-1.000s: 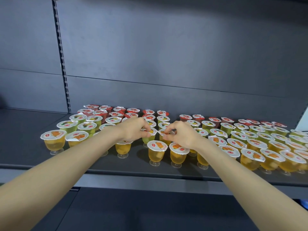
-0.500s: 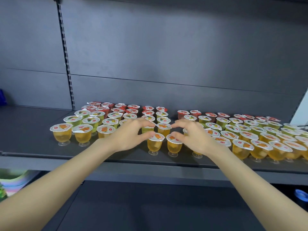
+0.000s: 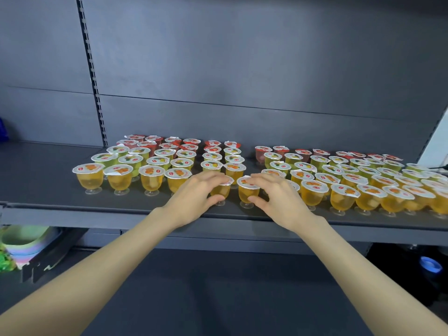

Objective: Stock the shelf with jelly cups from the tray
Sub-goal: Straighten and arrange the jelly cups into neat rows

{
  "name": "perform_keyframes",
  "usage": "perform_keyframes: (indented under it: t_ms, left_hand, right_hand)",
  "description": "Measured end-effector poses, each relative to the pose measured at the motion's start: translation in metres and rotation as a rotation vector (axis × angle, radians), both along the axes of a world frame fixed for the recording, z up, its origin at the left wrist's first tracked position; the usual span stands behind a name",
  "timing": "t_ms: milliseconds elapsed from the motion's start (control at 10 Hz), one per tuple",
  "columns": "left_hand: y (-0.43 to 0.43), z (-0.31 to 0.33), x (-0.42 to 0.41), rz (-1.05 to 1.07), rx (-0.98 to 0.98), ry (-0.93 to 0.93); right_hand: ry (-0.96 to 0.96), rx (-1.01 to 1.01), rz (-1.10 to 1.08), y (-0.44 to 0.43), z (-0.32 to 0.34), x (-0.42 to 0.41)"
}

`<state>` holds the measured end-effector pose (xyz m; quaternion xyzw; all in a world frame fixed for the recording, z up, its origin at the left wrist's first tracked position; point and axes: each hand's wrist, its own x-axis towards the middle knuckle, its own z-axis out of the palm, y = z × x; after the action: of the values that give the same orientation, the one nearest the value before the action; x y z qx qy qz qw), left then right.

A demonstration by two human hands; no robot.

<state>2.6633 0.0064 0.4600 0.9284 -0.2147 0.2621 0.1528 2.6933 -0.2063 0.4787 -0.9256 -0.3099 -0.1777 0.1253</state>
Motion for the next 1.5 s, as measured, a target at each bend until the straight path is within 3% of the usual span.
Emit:
perform_keyframes:
  t_ms: [500, 1500]
  left_hand:
    - [0.025, -0.008, 0.009, 0.045, 0.145, -0.209]
    - [0.018, -0.007, 0.009, 0.121, 0.186, -0.175]
  right_hand:
    - [-0.029, -0.037, -0.035, 0.029, -0.001, 0.002]
    - [-0.06, -0.033, -0.043, 0.033, -0.002, 0.002]
